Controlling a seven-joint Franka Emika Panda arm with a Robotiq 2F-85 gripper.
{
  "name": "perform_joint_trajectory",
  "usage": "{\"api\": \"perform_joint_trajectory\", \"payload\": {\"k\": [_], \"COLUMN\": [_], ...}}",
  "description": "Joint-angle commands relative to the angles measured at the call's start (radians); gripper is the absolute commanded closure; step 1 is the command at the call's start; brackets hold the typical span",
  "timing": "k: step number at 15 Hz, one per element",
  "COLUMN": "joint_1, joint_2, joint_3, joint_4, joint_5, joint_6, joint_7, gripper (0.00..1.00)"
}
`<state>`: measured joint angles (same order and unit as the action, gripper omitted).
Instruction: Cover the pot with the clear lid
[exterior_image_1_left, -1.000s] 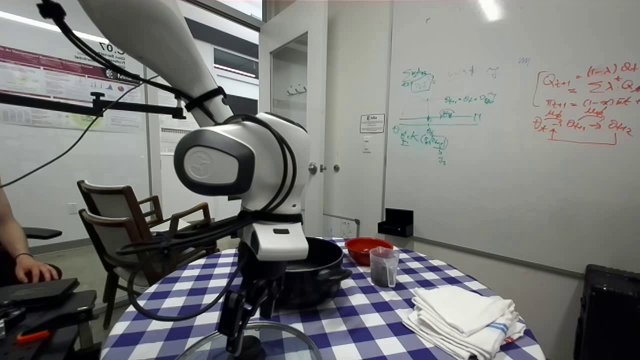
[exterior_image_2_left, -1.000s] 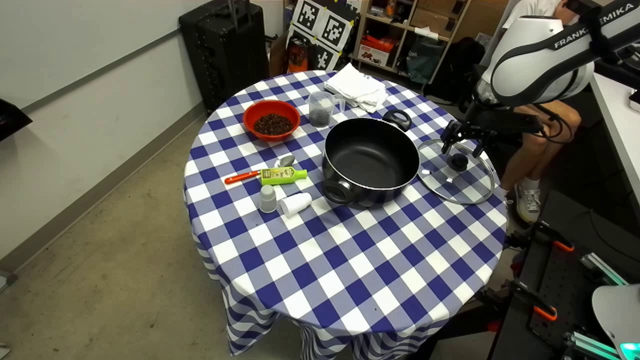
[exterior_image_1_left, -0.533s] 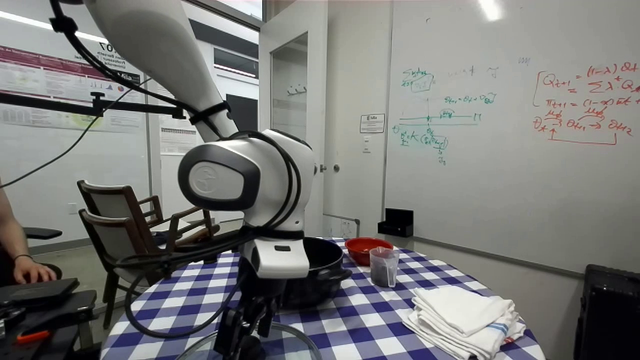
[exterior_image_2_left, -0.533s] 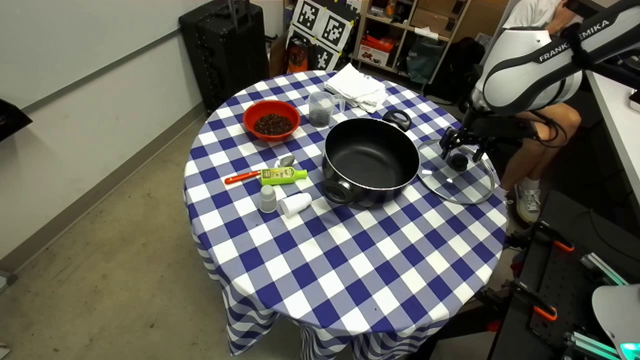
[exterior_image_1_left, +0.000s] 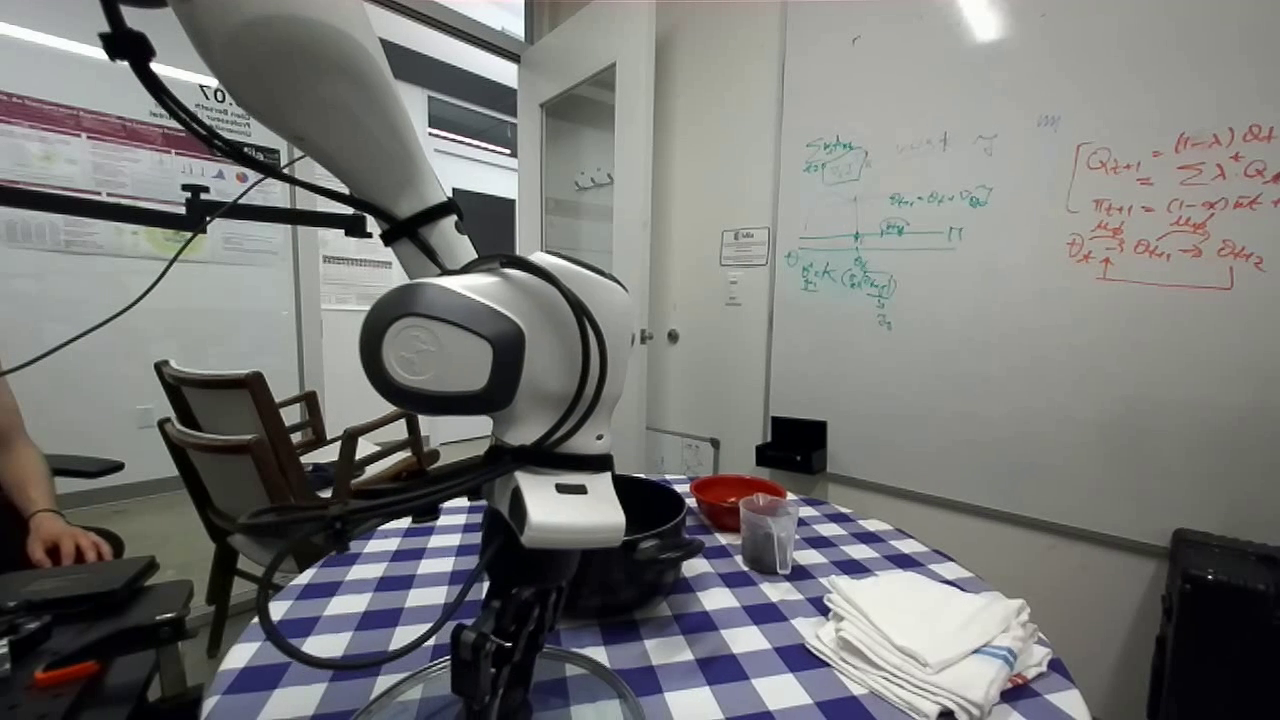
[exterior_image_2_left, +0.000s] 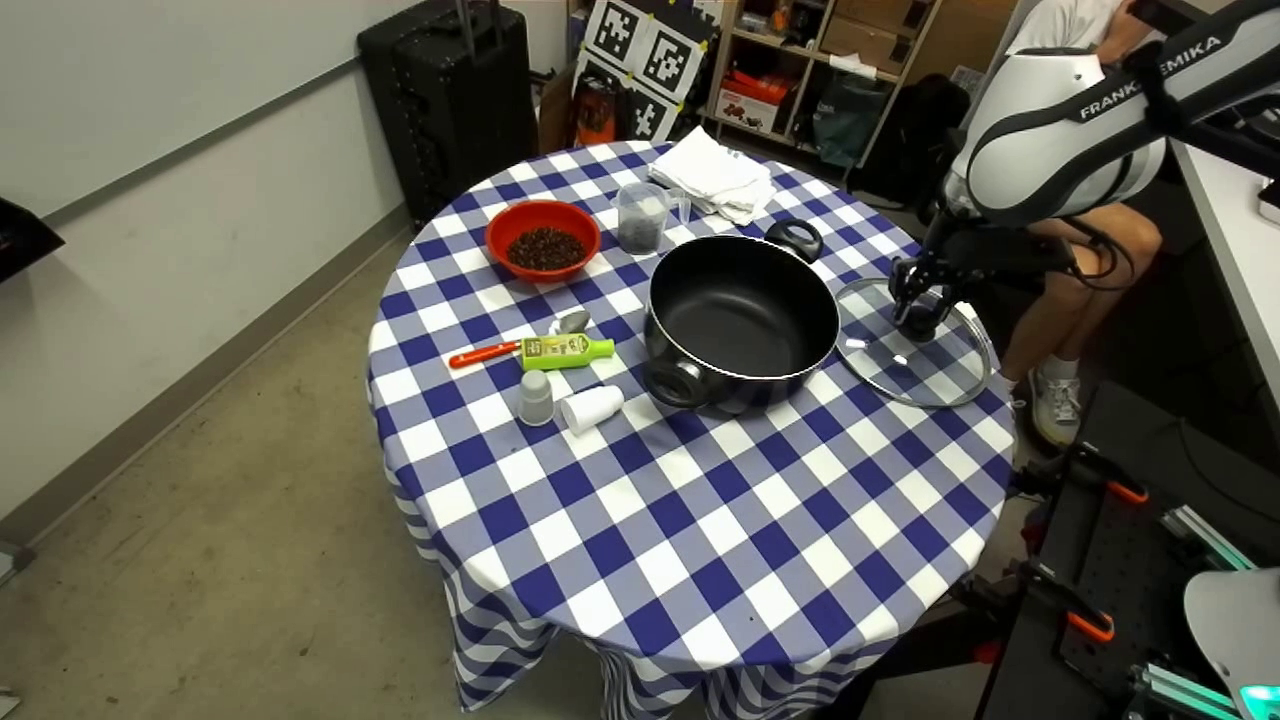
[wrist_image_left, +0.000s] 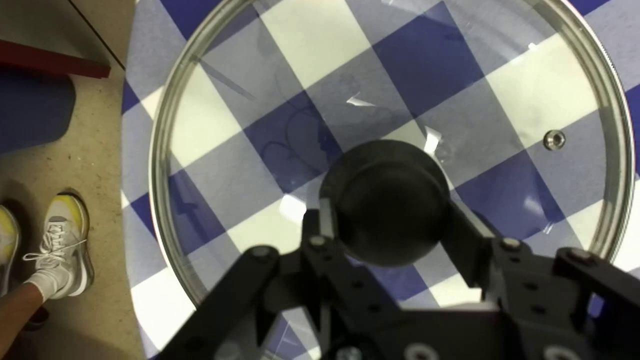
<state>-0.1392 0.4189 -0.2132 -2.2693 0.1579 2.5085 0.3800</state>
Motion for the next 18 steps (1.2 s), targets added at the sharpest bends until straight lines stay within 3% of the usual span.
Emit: {"api": "perform_joint_trajectory", "payload": {"k": [1,10,13,18], "joint_1": [0.01,0.017,0.031,0.076], "joint_2": [-0.008,-0.038,-0.105,-0.289], "joint_3": [-0.003,0.002,-0.005,-0.069], "joint_4": [0.004,-0.014,-0.052,-0.122], "joint_5": [-0.002,-0.001,-0.022,-0.193], "joint_6": [-0.017,-0.033,-0.047,-0.138], "joint_7": [0.013,0.015,0.011,0.132], "gripper": [0.72,0.75,0.75,0.75]}}
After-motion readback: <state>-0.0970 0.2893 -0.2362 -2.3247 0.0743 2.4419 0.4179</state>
